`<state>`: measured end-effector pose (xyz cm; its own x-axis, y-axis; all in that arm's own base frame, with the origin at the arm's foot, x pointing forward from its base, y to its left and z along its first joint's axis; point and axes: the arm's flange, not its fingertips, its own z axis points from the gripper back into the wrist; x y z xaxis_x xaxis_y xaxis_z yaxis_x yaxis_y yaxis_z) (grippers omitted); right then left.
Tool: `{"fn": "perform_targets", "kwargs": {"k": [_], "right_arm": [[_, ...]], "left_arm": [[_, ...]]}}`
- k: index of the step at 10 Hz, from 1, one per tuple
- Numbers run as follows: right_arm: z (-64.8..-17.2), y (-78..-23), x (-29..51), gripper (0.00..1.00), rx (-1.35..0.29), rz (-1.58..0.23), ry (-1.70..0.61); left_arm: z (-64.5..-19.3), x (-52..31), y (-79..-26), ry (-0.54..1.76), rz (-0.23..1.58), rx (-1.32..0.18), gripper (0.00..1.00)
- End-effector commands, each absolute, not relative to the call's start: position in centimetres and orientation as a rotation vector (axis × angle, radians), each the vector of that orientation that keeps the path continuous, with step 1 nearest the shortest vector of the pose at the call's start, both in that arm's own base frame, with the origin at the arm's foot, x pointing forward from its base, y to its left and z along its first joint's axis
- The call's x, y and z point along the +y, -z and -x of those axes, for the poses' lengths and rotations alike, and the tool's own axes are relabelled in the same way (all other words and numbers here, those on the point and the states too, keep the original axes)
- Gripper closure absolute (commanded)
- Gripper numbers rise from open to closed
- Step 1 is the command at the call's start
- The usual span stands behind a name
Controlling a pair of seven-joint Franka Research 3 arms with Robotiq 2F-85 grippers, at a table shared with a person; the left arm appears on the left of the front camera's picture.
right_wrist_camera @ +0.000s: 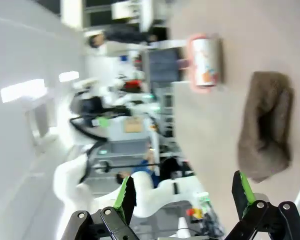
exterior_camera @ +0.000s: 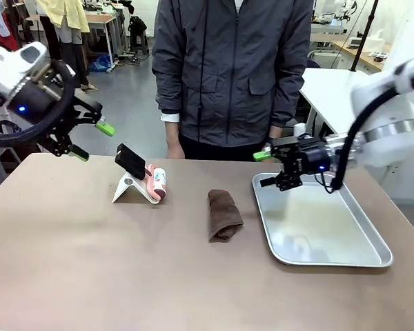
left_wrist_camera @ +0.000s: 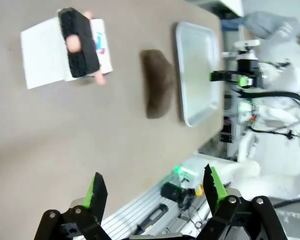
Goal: Clean the surface of the table.
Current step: Return the Lint Roller and towel to their original positions.
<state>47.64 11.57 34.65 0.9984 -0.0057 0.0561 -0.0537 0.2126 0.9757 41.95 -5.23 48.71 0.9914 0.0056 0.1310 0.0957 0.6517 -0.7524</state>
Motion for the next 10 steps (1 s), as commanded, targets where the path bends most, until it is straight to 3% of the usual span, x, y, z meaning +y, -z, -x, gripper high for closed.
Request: {"fn": "perform_targets", "kwargs": {"k": [1,2,6,7,8,10], "right_arm": [[-43.9,-34.5,8.3,0.00,-0.065,-1.626,-0.071],[-42.4,-34.5,6.5,0.00,-0.098,-1.699,-0.042],[-39.6,-34.2,5.0,0.00,-0.178,-1.718,-0.069],[-39.8,-33.9,5.1,0.00,-0.206,-1.696,-0.071],[-40.1,-33.8,4.5,0.00,-0.126,-1.739,-0.032],[-40.1,-33.8,4.5,0.00,-0.126,-1.739,-0.032]], "left_arm": [[-41.3,-3.3,-46.2,0.051,1.010,-0.131,0.00],[-40.9,-2.2,-44.6,0.088,1.157,-0.118,0.00],[-42.0,3.3,-40.7,-0.245,1.411,-0.336,0.00],[-42.5,3.3,-40.2,-0.298,1.411,-0.264,0.00],[-41.6,3.8,-41.3,-0.204,1.332,-0.272,0.00],[-41.6,3.8,-41.3,-0.204,1.332,-0.272,0.00]]}}
